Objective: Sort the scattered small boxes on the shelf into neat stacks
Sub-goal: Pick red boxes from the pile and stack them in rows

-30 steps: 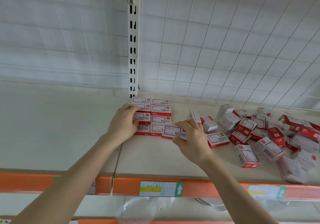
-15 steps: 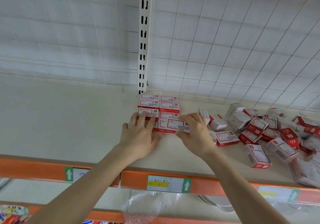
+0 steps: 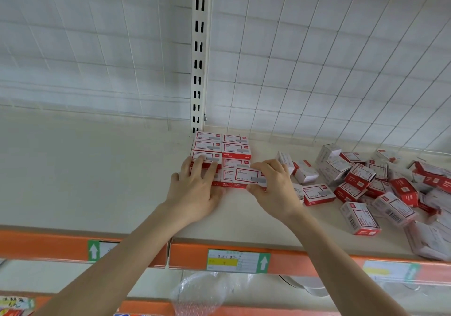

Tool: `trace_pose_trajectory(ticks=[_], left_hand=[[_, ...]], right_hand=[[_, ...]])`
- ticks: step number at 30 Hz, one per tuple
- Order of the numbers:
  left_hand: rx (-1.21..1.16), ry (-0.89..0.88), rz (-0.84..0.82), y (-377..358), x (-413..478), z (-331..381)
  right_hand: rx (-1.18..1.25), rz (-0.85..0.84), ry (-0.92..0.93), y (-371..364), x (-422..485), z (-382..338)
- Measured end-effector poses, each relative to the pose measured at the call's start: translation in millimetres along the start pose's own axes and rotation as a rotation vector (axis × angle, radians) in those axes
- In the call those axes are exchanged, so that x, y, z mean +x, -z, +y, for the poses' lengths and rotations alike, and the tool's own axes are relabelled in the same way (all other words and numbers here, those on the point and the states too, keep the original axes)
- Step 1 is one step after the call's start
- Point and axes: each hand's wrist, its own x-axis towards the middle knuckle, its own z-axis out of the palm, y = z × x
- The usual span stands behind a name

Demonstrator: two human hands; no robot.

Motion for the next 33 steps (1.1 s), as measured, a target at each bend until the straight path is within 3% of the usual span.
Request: trace_pose_trajectory(ticks=[12, 20, 33], left_hand=[[0.013, 0.003, 0.002, 1, 3, 1], [0.004, 0.018, 0.012, 3, 2, -3], [-0.031, 0.012, 0.018, 5, 3, -4]], right_hand=[[0.004, -0.013, -0.013, 0, 14, -3], [-0.064, -0.121, -0.041, -10, 36, -10], [-0.213, -0.036, -0.010, -11, 38, -9]])
